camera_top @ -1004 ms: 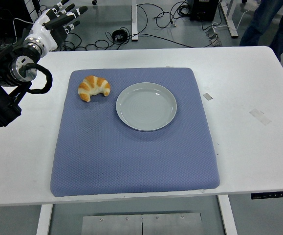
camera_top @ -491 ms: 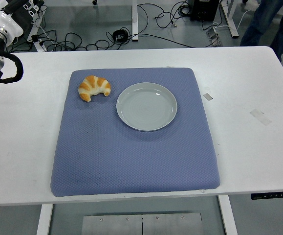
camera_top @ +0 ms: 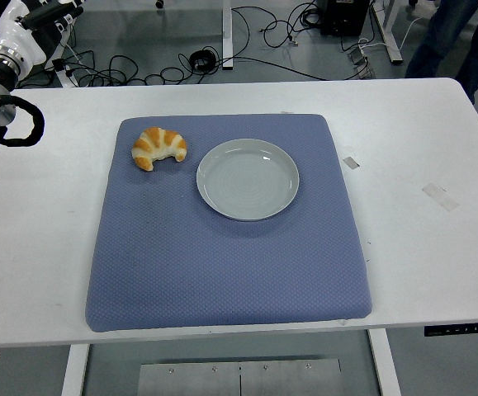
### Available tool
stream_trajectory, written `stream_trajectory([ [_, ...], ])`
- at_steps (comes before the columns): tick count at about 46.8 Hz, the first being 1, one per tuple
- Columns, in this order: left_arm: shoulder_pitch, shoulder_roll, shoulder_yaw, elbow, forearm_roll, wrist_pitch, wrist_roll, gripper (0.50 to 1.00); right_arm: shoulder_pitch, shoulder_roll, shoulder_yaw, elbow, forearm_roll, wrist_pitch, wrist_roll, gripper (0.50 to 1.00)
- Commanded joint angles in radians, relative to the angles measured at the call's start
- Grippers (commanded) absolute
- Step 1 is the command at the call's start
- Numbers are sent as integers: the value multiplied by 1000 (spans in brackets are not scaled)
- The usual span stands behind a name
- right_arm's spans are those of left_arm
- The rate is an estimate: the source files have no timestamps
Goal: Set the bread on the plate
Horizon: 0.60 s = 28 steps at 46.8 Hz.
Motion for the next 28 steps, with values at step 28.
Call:
stream_trajectory([
  [28, -259, 287, 586, -340, 385, 3, 18, 971, 0, 0, 0, 0, 0, 0, 0, 1000],
])
